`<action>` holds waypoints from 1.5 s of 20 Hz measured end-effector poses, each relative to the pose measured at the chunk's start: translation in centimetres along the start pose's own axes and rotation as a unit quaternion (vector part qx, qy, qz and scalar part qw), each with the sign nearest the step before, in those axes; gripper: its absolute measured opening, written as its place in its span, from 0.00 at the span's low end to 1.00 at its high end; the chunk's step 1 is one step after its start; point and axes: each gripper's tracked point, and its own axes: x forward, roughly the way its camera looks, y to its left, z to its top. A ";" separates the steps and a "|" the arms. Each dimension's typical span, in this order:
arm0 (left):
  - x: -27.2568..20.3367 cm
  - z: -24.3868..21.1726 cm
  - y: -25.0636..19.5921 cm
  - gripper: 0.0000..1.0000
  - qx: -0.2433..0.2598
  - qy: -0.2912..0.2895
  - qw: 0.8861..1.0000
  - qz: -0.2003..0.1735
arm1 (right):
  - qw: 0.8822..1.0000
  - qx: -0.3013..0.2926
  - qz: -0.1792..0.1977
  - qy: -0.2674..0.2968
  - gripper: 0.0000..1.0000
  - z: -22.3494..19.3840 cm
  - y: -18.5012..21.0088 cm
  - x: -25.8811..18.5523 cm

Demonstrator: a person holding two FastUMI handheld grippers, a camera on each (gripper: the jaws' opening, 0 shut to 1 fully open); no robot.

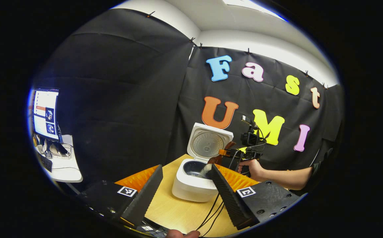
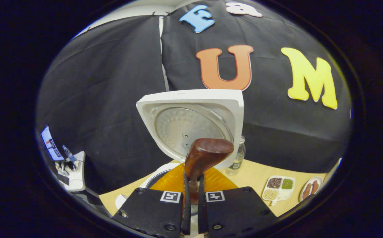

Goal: Close the left gripper, press the button to open the rice cooker; take a wooden spoon from the chopstick holder with the right hand, scoop a spoonful of rice and pour it into the rice cooker, then put the wooden spoon back into the chopstick holder.

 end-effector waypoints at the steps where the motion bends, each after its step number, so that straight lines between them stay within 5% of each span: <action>1: -0.1 0.0 0.0 0.94 0.000 0.000 1.000 -0.001 | 1.000 -0.018 -0.001 -0.004 0.14 0.5 0.3 0.0; 5: 0.0 0.1 -0.1 0.94 -0.002 -0.003 1.000 -0.005 | 0.995 -0.094 -0.006 -0.020 0.14 1.6 1.6 -0.4; 9: -0.2 0.2 0.2 0.94 -0.006 -0.004 1.000 -0.004 | 0.979 -0.200 -0.007 -0.044 0.14 2.7 3.8 -1.3; 13: -0.4 0.3 0.9 0.94 -0.014 -0.006 1.000 0.003 | 0.970 -0.234 0.000 -0.058 0.14 2.6 4.8 -1.8; 23: -0.7 0.5 0.1 0.94 -0.010 -0.013 1.000 -0.009 | 0.977 -0.201 -0.006 -0.074 0.14 3.2 4.2 -3.2; 30: -0.6 0.1 -0.8 0.94 -0.008 -0.004 1.000 -0.020 | 0.991 -0.090 -0.014 -0.094 0.14 4.6 3.0 -6.5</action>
